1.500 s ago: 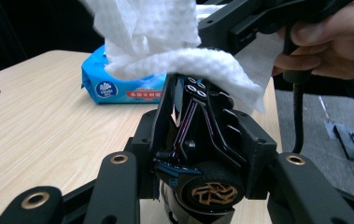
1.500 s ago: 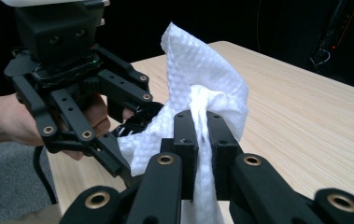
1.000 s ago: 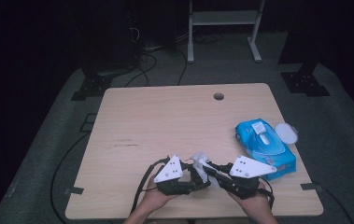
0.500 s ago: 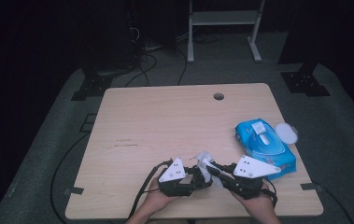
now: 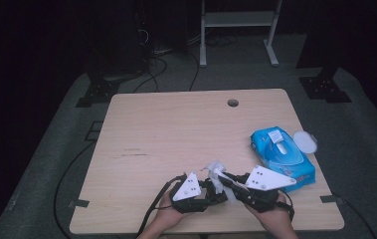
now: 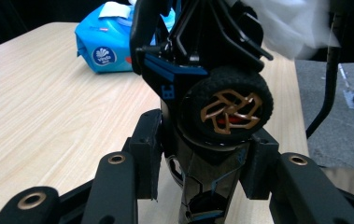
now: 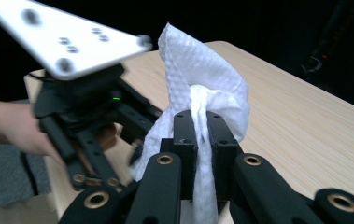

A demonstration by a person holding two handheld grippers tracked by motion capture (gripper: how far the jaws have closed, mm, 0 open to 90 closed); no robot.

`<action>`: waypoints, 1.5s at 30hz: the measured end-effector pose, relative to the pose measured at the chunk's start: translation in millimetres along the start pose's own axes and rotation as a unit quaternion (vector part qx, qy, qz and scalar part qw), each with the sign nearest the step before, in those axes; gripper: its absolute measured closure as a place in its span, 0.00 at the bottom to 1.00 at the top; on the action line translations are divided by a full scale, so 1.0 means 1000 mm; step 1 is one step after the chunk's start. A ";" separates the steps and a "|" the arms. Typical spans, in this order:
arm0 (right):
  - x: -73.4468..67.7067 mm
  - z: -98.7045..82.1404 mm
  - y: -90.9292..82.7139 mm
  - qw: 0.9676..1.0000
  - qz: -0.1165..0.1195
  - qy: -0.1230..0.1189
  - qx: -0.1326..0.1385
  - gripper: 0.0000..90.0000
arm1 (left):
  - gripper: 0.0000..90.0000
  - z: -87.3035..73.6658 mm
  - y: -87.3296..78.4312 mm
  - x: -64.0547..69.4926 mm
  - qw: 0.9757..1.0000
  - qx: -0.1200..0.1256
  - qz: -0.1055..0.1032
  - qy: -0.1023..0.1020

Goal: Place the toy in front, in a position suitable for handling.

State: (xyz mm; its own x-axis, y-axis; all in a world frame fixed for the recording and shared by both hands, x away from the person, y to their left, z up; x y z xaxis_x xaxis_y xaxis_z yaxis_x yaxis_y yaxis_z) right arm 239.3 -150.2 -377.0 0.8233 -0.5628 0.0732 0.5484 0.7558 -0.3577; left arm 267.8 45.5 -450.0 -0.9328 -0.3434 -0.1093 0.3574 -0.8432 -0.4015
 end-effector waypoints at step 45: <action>0.006 -0.003 -0.004 0.999 0.017 0.034 -0.020 0.93 | 0.67 0.008 -0.008 0.007 0.999 0.038 0.013 0.021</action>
State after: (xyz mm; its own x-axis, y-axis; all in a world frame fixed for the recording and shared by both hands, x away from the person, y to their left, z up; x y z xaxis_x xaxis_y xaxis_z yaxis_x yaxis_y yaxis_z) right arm 241.4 -157.3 -377.9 0.8287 -0.5596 -0.0018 0.5132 0.7613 -0.3964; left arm 258.8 46.8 -440.3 -0.9235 -0.3498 -0.1572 0.3829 -0.8636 -0.3280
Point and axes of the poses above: each handheld gripper's, and its own axes: y roughly forward along the jaws, z roughly out of its top, x roughly to its right, the point moved 2 cm from there along y, roughly forward along the jaws, and after that the axes turned 2 degrees about z, right-handed, at the moved point
